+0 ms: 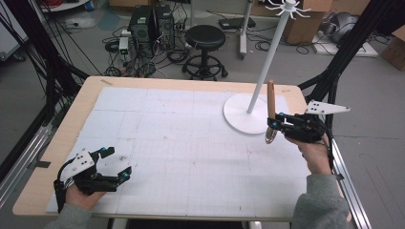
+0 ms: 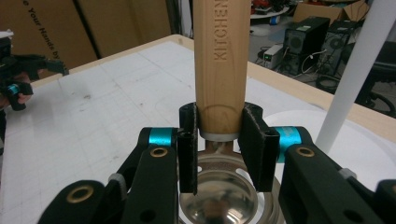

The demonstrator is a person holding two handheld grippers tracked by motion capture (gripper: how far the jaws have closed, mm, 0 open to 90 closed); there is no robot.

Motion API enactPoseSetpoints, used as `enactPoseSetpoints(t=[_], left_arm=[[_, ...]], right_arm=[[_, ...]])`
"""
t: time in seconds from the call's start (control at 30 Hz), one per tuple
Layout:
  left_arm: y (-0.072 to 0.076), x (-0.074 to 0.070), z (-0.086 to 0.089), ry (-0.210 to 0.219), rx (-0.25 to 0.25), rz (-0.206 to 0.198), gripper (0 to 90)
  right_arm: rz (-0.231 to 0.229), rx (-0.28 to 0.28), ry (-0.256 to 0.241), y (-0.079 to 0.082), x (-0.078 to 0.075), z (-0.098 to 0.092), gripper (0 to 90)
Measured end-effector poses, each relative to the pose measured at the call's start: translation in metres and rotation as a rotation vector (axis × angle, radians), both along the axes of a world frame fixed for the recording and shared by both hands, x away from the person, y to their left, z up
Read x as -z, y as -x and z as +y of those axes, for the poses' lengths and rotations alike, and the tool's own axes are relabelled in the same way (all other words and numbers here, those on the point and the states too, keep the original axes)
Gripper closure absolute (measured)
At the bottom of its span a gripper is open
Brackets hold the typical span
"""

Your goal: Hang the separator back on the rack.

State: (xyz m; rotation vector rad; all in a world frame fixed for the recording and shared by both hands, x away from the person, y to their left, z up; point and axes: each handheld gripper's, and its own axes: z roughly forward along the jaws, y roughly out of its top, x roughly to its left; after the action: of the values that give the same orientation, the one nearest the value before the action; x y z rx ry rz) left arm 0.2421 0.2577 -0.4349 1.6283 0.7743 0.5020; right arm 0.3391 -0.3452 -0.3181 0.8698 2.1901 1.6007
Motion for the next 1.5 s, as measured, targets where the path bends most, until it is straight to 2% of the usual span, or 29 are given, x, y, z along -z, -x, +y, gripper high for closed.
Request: enactPoseSetpoints(t=[0.37,0.63,0.7,0.77,0.9,1.0,1.5], left_arm=[[0.002,0.0,0.004,0.004,-0.006,-0.001,1.7],[0.003,0.001,0.006,0.002,-0.012,0.006,1.7],[0.002,0.001,0.006,0.017,-0.021,0.019,1.7],[0.0,0.001,0.003,0.028,-0.011,0.019,1.7],[-0.001,0.0,-0.007,0.002,0.02,0.007,1.7],[-0.002,0.0,-0.01,-0.008,0.03,0.008,1.7],[-0.003,0.002,-0.008,0.004,0.026,0.021,1.7]], right_arm=[[-0.018,0.016,-0.04,-0.007,-0.011,-0.012,69.8],[-0.03,0.017,-0.049,-0.015,-0.019,-0.022,69.7],[-0.028,0.011,-0.054,-0.017,-0.021,-0.024,69.7],[-0.03,0.013,-0.05,-0.02,-0.021,-0.027,69.7],[-0.036,0.029,-0.058,-0.024,-0.025,-0.033,69.7],[-0.032,0.02,-0.063,-0.025,-0.025,-0.037,69.7],[-0.027,0.078,-0.083,-0.037,-0.028,-0.051,69.7]])
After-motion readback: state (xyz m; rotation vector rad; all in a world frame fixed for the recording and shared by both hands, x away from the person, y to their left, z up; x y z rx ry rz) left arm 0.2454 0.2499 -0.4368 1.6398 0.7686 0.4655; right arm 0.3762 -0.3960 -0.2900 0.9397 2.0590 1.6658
